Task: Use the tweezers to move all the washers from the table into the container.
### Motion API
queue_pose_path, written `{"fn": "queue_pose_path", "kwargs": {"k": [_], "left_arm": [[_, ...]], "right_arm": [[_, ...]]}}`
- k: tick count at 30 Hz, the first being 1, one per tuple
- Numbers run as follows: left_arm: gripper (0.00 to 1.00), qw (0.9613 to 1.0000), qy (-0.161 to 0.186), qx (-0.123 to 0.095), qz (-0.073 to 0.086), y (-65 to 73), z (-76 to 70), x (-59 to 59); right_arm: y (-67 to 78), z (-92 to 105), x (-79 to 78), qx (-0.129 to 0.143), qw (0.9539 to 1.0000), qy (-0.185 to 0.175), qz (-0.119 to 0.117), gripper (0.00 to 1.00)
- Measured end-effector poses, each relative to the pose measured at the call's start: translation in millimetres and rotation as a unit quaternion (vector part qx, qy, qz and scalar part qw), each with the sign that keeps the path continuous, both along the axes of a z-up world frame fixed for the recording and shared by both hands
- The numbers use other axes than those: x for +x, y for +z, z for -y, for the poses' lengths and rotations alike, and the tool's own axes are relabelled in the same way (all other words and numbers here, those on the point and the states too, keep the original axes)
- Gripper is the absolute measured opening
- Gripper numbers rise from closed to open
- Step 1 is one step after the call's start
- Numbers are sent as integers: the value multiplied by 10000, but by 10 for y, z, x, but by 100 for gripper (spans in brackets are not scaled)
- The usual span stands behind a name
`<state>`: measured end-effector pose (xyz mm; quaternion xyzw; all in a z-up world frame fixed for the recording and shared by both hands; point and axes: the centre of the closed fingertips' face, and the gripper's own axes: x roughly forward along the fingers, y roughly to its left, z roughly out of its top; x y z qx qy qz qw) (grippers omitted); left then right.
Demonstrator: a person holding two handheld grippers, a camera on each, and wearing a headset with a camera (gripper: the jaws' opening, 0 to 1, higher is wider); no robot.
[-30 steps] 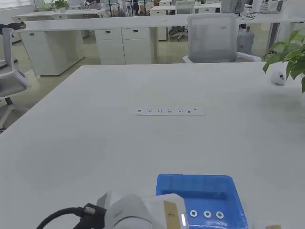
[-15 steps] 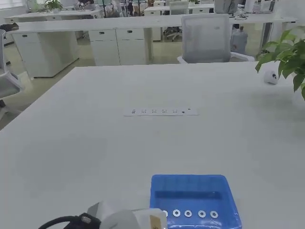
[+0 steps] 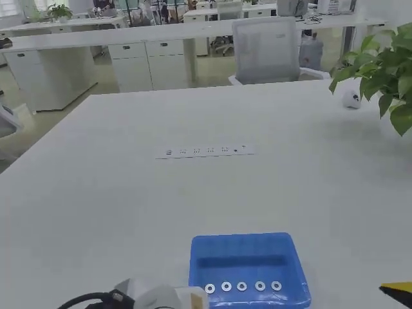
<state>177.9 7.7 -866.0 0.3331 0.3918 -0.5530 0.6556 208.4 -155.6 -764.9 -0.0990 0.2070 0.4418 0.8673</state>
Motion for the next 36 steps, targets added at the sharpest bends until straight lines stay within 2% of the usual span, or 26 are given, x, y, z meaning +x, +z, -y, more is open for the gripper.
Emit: {"fn": "queue_pose_path", "kwargs": {"k": [4,8,15,22,28,33,36], "left_arm": [[0,9998,-37,171,9,-40,0,-6],[0,9992,-107,378,59,-76,0,-7],[0,9986,-113,507,34,-80,0,4],[0,9977,-161,656,2,-96,6,15],[0,9967,-172,795,-37,-120,2,7],[0,9962,-39,863,-112,-157,-18,8],[0,9961,6,881,-112,-161,-24,4]], "right_arm": [[-8,67,38,61,9997,-189,107,52],[13,64,76,324,9987,-381,135,56],[-30,69,86,361,9987,-359,61,58],[53,188,155,698,9954,-648,113,58],[52,222,186,696,9947,-749,147,59],[62,266,225,503,9943,-874,347,63],[51,266,230,440,9945,-881,367,65]]}}
